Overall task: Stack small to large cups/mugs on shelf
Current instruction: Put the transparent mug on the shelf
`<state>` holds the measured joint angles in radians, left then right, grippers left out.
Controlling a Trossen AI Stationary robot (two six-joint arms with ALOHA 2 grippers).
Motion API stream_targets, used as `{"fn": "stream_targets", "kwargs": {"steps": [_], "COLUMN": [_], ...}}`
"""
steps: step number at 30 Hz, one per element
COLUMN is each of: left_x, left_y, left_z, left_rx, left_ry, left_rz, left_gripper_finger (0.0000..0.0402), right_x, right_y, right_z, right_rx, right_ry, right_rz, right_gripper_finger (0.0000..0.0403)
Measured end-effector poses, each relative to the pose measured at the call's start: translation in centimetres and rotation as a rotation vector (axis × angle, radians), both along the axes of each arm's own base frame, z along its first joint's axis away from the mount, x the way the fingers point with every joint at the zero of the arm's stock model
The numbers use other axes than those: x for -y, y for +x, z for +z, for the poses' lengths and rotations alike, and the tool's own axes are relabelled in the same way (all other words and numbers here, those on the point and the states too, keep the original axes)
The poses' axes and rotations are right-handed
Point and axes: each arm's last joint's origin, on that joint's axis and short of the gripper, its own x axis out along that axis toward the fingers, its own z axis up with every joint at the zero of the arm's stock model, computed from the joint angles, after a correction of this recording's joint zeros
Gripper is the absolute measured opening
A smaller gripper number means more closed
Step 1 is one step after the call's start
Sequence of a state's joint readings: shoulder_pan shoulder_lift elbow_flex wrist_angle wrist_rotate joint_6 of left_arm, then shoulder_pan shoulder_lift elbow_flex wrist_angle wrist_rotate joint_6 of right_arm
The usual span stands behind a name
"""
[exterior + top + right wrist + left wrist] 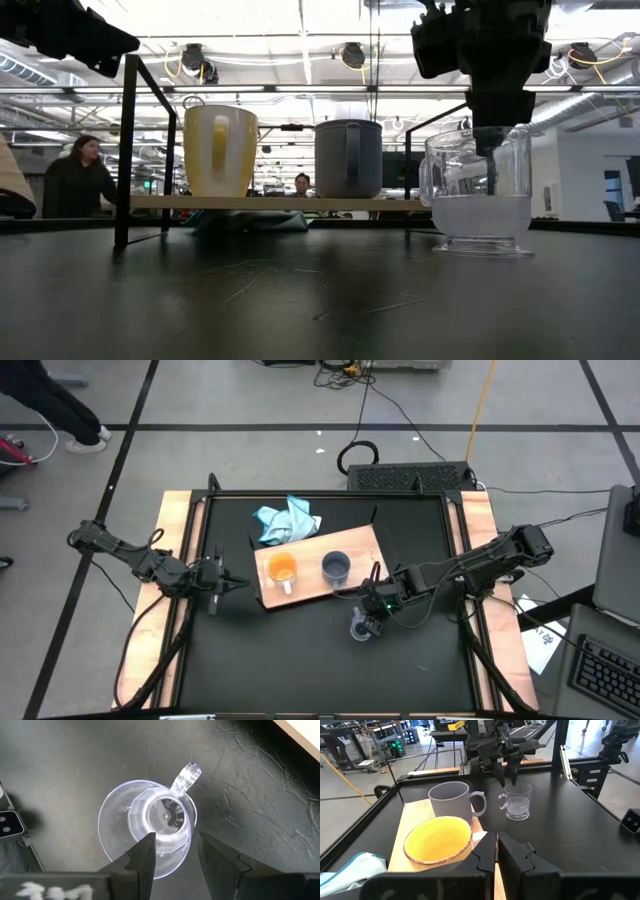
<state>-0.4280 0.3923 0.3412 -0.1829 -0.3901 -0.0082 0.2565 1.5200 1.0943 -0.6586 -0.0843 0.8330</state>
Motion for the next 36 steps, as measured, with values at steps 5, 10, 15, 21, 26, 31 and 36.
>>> {"fn": "stream_targets", "kwargs": {"steps": [5, 10, 15, 21, 26, 31, 36], "left_x": [0.0, 0.0, 0.0, 0.0, 0.0, 0.0, 0.0], "left_y": [0.0, 0.0, 0.0, 0.0, 0.0, 0.0, 0.0], "left_z": [0.0, 0.0, 0.0, 0.0, 0.0, 0.0, 0.0], "left_rx": [0.0, -0.001, -0.006, -0.005, -0.002, -0.002, -0.001], "left_ry": [0.0, 0.001, 0.003, 0.004, 0.003, 0.002, 0.002], "left_rz": [0.0, 0.0, 0.0, 0.0, 0.0, 0.0, 0.0], "left_gripper_finger": [0.0021, 0.0021, 0.0021, 0.0021, 0.0021, 0.0021, 0.0021], "right_x": [0.0, -0.1, -0.4, -0.4, -0.4, -0.4, -0.3], "right_y": [0.0, 0.1, 0.4, 0.6, 0.6, 0.6, 0.4], "right_z": [0.0, -0.3, -1.3, -2.0, -2.1, -2.0, -2.1], "right_rx": [0.001, -0.01, -0.046, -0.068, -0.058, -0.027, -0.016], "right_ry": [-0.002, -0.005, -0.011, -0.022, -0.057, -0.101, -0.155], "right_rz": [0.005, 0.008, 0.024, 0.087, 0.184, 0.314, 0.469], "right_gripper_finger": [0.0134, 0.0134, 0.0134, 0.0129, 0.0069, 0.0009, 0.0003]}}
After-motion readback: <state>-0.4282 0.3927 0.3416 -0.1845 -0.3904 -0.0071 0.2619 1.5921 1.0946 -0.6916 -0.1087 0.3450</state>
